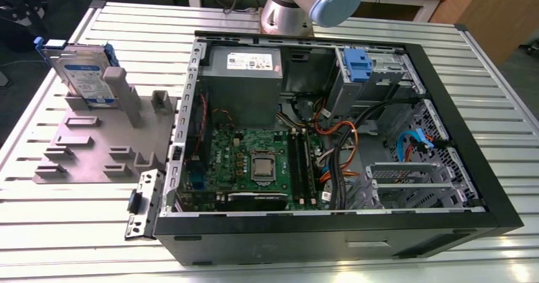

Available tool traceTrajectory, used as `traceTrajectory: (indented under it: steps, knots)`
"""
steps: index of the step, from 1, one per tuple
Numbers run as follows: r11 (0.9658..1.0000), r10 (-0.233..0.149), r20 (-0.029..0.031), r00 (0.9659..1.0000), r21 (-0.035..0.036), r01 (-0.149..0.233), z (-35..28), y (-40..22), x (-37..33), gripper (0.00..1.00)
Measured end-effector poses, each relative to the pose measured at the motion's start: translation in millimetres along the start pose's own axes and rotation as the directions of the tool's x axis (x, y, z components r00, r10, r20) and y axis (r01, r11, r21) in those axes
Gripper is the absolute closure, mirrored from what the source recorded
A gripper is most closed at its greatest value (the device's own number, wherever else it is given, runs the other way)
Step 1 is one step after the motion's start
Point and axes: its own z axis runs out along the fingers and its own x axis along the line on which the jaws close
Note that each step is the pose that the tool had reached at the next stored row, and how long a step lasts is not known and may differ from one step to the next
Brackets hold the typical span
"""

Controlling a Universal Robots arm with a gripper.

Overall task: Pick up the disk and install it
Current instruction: 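Pick up the disk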

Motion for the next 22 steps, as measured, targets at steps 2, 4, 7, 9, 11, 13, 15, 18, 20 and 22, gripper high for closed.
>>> traceTrajectory:
  steps: [2,4,7,9,11,13,15,18,20,22]
  knots:
    - [1.0,-0.001,0.0,1.0,0.0,0.001,0.6,1.2,-3.4,0.89]
    - [1.0,-0.004,-0.0001,1.0,0.0,0.004,1.4,2.5,-6.6,0.89]
    - [0.9992,-0.04,-0.0016,0.9992,-0.0007,0.04,2.6,2.6,-7.1,0.89]
    - [0.9971,-0.076,-0.003,0.9971,-0.0015,0.076,3.3,2.6,-7.1,0.89]
    - [0.9935,-0.113,-0.0044,0.9935,-0.0024,0.113,4.1,2.5,-7.1,0.89]
    - [0.9888,-0.149,-0.0058,0.9888,-0.0032,0.149,5.0,2.5,-7.1,0.89]
    - [0.9828,-0.185,-0.0071,0.9828,-0.0041,0.184,5.9,2.5,-7.0,0.89]
    - [0.9765,-0.215,-0.0081,0.9765,-0.0048,0.215,6.8,2.5,-7.3,0.89]
    - [0.9763,-0.216,-0.0082,0.9763,-0.0049,0.216,6.8,2.5,-7.3,0.89]
    - [0.9763,-0.216,-0.0082,0.9763,-0.0049,0.216,6.8,2.5,-7.3,0.77]
